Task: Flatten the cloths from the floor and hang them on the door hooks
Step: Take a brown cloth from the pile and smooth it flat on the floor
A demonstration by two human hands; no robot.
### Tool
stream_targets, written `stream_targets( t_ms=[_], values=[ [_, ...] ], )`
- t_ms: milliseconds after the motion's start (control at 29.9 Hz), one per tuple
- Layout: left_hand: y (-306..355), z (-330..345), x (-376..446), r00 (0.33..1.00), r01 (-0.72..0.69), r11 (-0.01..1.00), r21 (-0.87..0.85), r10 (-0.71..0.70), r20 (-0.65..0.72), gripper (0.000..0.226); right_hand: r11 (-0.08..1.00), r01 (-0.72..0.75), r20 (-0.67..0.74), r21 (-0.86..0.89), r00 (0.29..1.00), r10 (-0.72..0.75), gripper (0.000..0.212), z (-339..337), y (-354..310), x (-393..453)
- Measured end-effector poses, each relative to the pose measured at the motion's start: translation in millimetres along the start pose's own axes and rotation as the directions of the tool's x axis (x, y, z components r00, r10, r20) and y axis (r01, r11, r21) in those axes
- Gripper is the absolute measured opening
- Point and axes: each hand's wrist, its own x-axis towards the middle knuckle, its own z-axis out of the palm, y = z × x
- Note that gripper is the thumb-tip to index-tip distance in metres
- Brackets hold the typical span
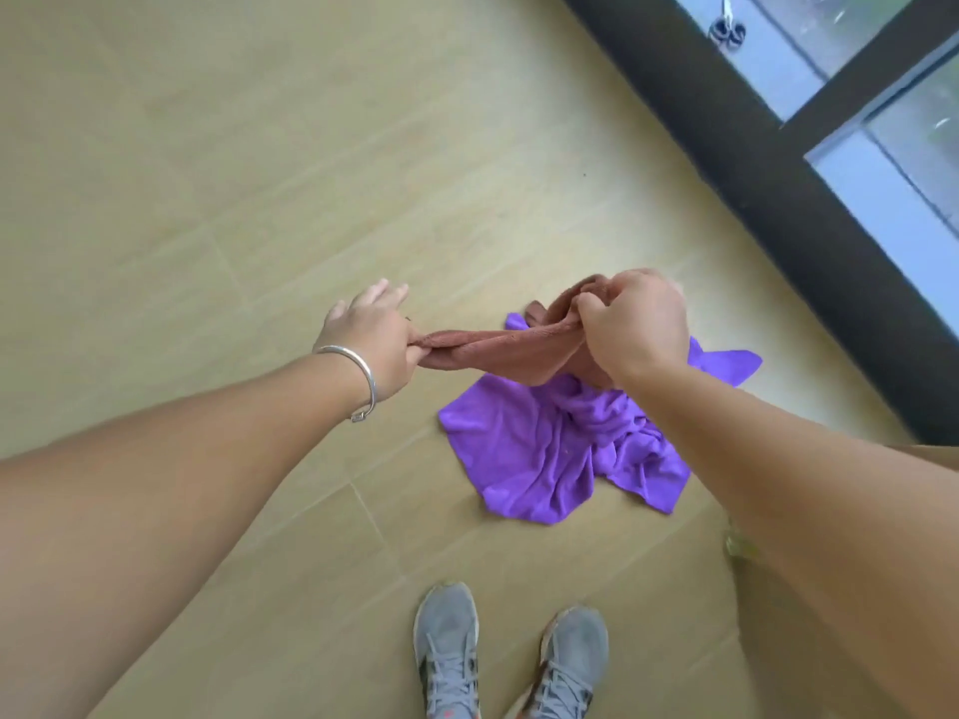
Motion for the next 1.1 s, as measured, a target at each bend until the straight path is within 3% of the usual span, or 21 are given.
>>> stream_targets(
  t_ms=[100,268,368,569,736,803,904,1004,1105],
  values=[
    [-52,-61,-32,0.997,0.072,0.995,-0.066,-0.074,-0.028,0.029,0.998,0.057,0.011,0.036,0.998,-0.057,0.037,-18,-83,2],
    [-124,-126,-91,0.97,0.209,0.916,-0.342,-0.238,-0.045,0.023,0.985,0.163,0.051,0.052,0.985,-0.165,0.022,-36,-204,-6],
    [-156,-146,-129,0.955,0.254,0.861,-0.44,-0.296,-0.028,0.037,0.97,0.236,0.07,0.05,0.969,-0.239,0.019,-43,-264,-17],
    [-187,-130,-197,0.92,0.332,0.756,-0.565,-0.391,0.018,0.04,0.92,0.388,0.099,-0.061,0.919,-0.381,0.028,-27,-333,-54],
    [-169,-69,-248,0.889,0.396,0.639,-0.659,-0.446,0.102,0.042,0.83,0.552,0.256,-0.076,0.816,-0.519,0.021,11,-330,-100],
    [-155,-26,-265,0.856,0.434,0.514,-0.74,-0.49,0.162,0.037,0.791,0.611,0.351,-0.031,0.748,-0.563,0.019,32,-312,-122],
    [-129,48,-283,0.759,0.52,0.219,-0.826,-0.563,0.328,0.036,0.773,0.634,0.46,0.019,0.681,-0.57,0.018,70,-268,-150],
    [-106,128,-296,0.564,0.599,-0.103,-0.794,-0.649,0.51,0.024,0.762,0.646,0.586,-0.048,0.636,-0.502,0.024,114,-204,-174],
    [-87,213,-305,0.387,0.662,-0.274,-0.698,-0.672,0.631,0.016,0.724,0.673,0.692,-0.148,0.594,-0.411,0.026,159,-128,-197]
  ],
)
